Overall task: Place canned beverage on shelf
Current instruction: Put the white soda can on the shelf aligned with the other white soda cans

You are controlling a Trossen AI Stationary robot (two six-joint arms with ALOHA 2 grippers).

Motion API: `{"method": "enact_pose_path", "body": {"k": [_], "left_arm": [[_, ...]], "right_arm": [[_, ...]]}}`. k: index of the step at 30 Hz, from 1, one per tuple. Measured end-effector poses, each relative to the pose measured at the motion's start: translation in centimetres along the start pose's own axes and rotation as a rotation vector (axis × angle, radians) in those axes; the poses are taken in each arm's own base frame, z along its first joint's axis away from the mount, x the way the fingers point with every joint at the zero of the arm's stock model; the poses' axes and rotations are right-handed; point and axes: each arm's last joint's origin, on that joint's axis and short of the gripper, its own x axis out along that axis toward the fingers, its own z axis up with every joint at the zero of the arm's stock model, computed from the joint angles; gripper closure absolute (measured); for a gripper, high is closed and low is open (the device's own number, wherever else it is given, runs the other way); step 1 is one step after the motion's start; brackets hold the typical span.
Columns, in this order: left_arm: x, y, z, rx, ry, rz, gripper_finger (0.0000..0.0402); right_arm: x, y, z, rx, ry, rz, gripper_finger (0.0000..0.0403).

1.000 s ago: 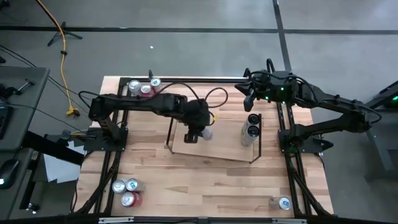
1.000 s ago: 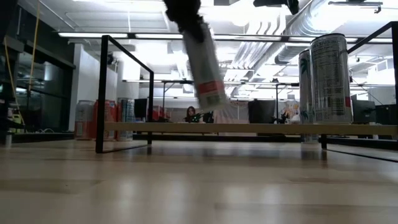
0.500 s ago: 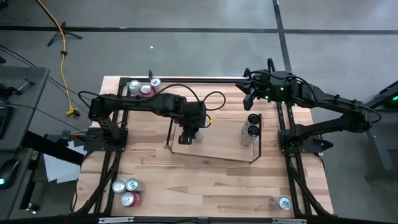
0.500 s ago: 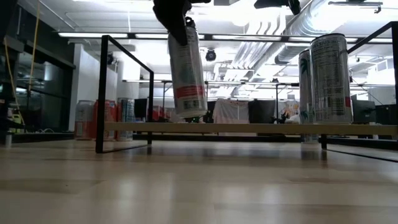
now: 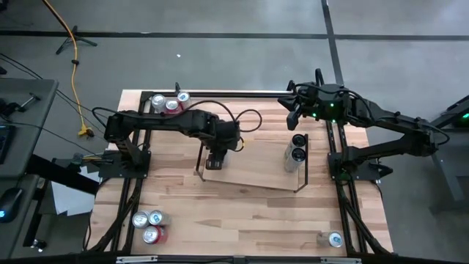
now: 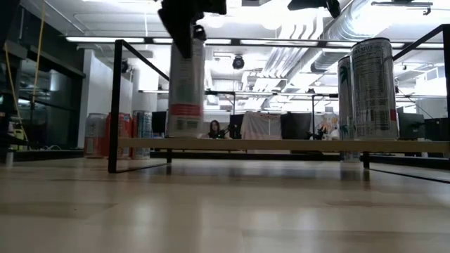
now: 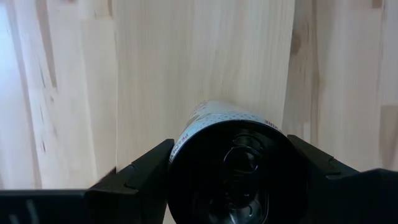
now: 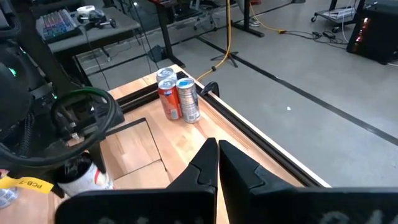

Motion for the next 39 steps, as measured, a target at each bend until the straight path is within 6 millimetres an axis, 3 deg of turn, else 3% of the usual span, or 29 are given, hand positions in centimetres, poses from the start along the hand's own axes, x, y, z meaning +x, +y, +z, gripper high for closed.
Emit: {"method": "enact_pose_path", "body": {"k": [10,24,33,39], "left_arm": [[0.5,0.2,-0.2,-0.008,0.004,-0.021,0.0186],[0.4,0.2,0.2,-0.043,-0.034,-0.028,0.0105],[-4.2,0.7,0.8,0.015,-0.088,-0.037,0.0104],[-6.9,0.7,-0.4,-0.007,-0.060,-0.041,0.0104]], "right_arm": [[0.4,0.1,-0.2,0.013,0.014,-0.004,0.0403],[0.7,0.2,-0.2,0.011,0.021,-0.005,0.0403],[0.7,0.2,-0.2,0.011,0.020,-0.005,0.0403],[0.7,0.1,-0.2,0.011,0.019,-0.005,0.0403]]}}
